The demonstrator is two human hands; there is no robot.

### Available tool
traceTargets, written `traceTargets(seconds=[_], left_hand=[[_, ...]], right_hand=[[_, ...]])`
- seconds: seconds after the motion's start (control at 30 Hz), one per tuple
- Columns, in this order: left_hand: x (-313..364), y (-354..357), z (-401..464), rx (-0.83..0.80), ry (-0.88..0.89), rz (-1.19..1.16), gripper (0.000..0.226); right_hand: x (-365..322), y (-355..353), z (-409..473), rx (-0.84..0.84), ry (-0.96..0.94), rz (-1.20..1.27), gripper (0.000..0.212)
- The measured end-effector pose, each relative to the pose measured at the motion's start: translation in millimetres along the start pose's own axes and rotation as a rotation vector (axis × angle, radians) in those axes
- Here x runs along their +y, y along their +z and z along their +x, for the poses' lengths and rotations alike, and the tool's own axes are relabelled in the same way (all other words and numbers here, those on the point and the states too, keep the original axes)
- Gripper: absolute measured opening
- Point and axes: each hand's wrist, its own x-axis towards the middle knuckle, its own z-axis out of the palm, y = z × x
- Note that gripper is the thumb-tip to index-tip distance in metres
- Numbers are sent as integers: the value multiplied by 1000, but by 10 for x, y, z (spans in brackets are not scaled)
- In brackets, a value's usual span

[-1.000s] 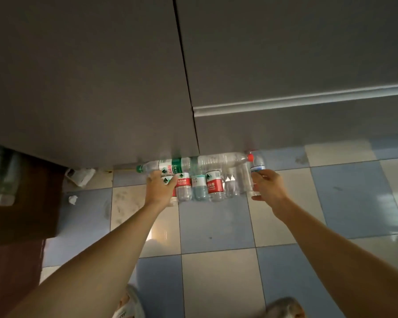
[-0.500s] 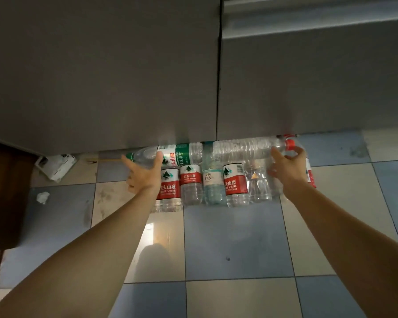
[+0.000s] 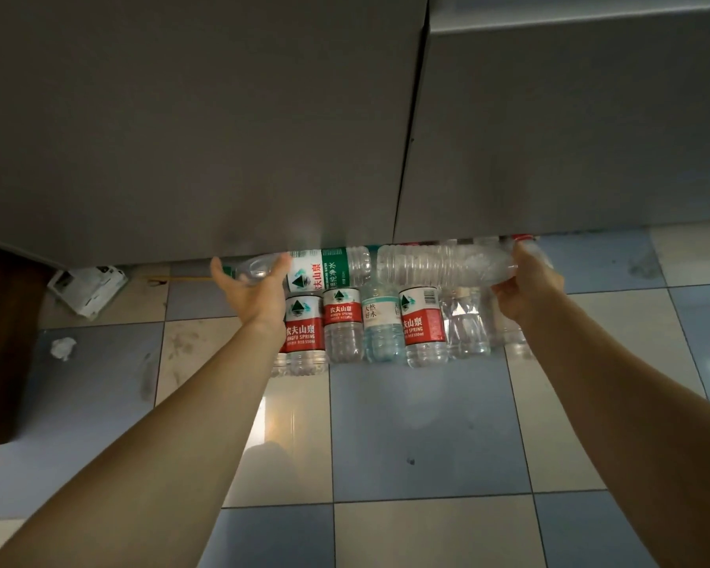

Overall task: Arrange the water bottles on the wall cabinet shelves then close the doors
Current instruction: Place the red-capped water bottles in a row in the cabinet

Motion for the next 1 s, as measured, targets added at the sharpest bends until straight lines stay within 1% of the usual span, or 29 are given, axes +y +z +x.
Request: traceTargets(seconds=[0.1, 0.13, 0.27, 0.33, 0.37, 0.43, 0.47, 0.53, 0.57, 0.63, 0.73, 0.8, 0.87, 0.93, 1.0], left_hand=[[70, -27, -128, 29, -5, -102, 92], [80, -48, -151, 52, -21, -111, 85], [113, -144, -217, 68, -53, -150, 44], [161, -204, -269, 51, -39, -213, 29], [188, -230, -296, 27, -12, -219, 25], [265, -265, -387, -58, 100, -135, 23], [315, -276, -448, -108, 178, -67, 24], [444, -282, -578, -205, 341, 68, 22], [520, -280, -653, -261, 407, 129, 24], [685, -267, -807, -386, 502, 255, 27], [889, -194, -1055, -593, 594, 410, 32], [969, -99, -1246, -768, 627, 488, 36], [996, -9, -1437, -925, 666, 601, 37], [958, 63, -1589, -1041, 720, 716, 35], [857, 107, -1699, -1115, 757, 794, 33]], right_hand=[[75, -66, -77, -56, 2, 88, 44], [95, -102, -105, -84, 3, 105, 45], [101, -251, -150, -149, 6, 175, 22], [73, -307, -195, -158, -28, 131, 13], [51, -331, -229, -141, -62, 82, 12], [-14, -358, -309, -102, -162, -25, 22], [-56, -368, -372, -95, -217, -66, 24], [-150, -388, -517, -85, -321, -152, 20], [-196, -406, -596, -78, -377, -224, 23], [-283, -456, -793, -111, -491, -378, 28], [-374, -536, -1119, -223, -622, -561, 30], [-399, -619, -1314, -286, -653, -657, 38], [-373, -730, -1473, -348, -652, -739, 40], [-303, -852, -1581, -359, -652, -826, 37], [-199, -975, -1643, -338, -644, -867, 37]])
